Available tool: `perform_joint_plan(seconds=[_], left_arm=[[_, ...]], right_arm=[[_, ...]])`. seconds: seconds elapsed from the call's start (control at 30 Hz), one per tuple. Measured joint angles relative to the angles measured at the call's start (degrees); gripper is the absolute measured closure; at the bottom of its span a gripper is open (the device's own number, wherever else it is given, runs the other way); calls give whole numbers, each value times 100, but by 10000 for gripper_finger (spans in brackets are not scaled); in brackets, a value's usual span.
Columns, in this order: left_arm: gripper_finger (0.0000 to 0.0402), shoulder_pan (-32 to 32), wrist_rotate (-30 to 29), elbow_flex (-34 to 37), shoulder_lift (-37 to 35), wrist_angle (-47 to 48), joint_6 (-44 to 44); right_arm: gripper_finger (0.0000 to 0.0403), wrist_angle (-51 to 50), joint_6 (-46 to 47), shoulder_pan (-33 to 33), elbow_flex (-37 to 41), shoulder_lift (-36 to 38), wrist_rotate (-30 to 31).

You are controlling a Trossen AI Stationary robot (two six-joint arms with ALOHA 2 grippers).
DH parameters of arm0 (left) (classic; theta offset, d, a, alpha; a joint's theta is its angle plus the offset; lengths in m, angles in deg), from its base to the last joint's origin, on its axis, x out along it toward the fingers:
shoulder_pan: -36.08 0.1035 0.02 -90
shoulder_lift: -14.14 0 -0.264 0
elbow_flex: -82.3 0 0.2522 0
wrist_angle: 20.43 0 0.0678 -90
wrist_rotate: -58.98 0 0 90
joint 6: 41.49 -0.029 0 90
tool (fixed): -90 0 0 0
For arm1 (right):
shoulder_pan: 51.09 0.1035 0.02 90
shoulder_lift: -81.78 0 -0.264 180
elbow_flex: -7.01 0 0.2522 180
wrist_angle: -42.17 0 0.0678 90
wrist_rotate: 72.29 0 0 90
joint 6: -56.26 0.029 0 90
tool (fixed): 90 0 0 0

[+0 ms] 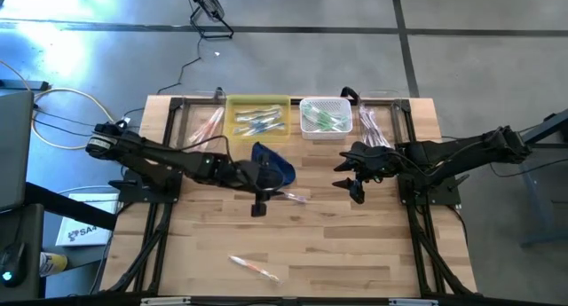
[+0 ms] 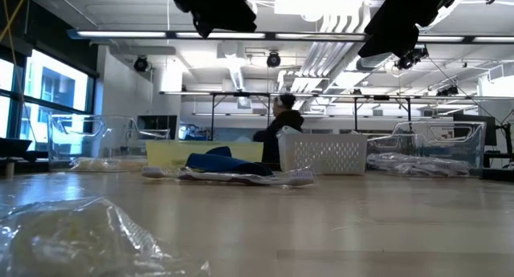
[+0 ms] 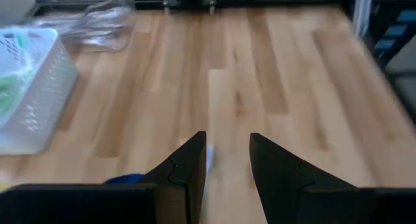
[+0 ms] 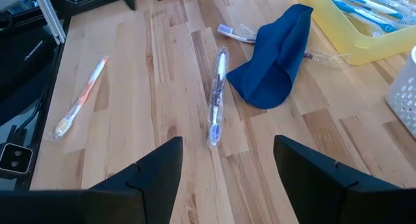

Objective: Pick & Place Toothbrushes
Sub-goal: Put the violet toothbrush into the right transparent bin

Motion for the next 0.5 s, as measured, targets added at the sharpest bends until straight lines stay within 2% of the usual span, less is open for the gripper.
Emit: perform_joint_plan(seconds=[0.27, 0.5], left_arm=[[288, -17, 44, 0, 0, -69, 1373], [288, -19, 61, 0, 2, -69, 1491]], right_arm=[[169, 0, -2, -2, 0, 0, 0], [169, 2, 14, -1, 0, 0, 2]])
